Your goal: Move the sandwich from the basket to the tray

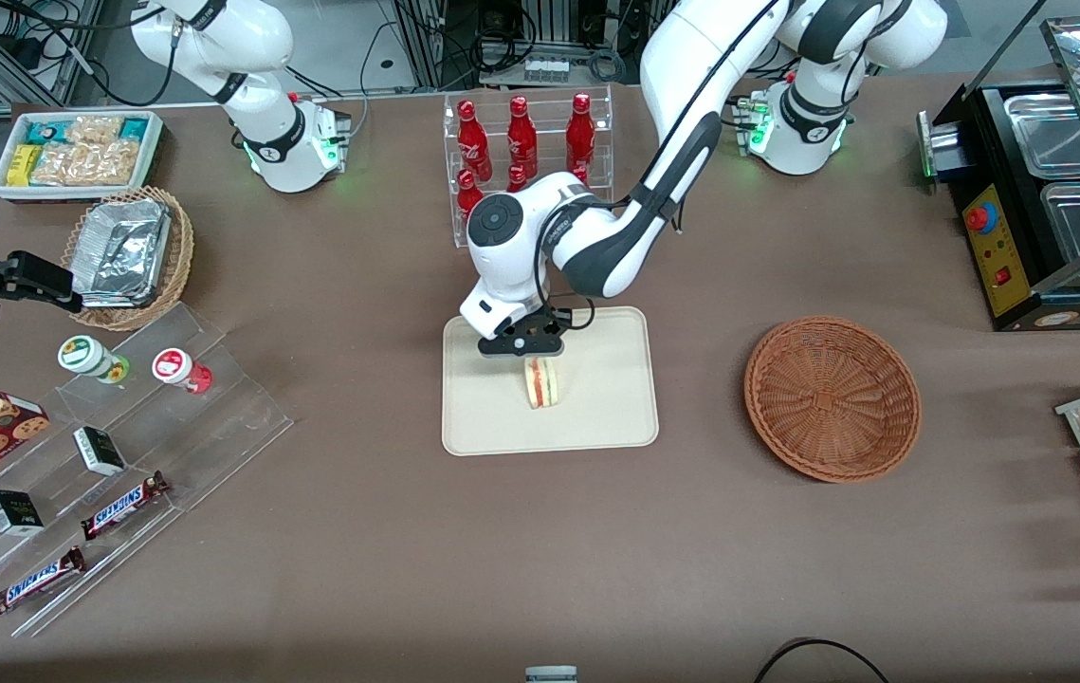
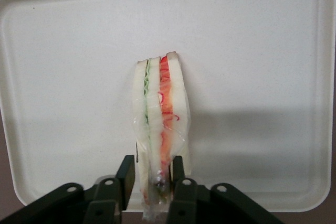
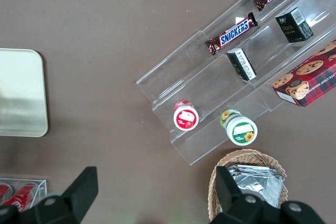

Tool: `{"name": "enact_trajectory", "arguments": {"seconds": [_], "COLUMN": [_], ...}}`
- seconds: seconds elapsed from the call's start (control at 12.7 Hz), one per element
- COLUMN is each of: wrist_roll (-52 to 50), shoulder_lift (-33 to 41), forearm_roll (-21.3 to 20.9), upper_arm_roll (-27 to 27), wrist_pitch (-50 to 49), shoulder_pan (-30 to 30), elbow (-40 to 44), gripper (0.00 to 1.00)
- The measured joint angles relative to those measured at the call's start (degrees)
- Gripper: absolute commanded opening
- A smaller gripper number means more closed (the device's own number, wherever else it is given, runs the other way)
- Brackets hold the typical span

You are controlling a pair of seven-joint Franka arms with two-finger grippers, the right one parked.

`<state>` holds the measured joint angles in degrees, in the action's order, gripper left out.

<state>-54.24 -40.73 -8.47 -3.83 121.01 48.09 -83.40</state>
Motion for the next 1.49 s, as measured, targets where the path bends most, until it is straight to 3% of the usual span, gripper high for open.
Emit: {"name": "enact_trajectory", "arguments": {"seconds": [0.47,0.94,1.49], "wrist_roll": [-0.66,-5.86,0.39], "shoulder_lift": [1.68,13.47,26.55], "forearm_roll": [0.11,0.54,4.37], "upper_arm_roll": [0.63,5.29,6.26], "wrist_pitch": [-0.54,-13.93,-27.74], "shoulder_pan": [-0.14,-1.89,-16.35], "elbow": [2.25,3.02,0.68], "gripper": [0.99,0.99,0.99]}}
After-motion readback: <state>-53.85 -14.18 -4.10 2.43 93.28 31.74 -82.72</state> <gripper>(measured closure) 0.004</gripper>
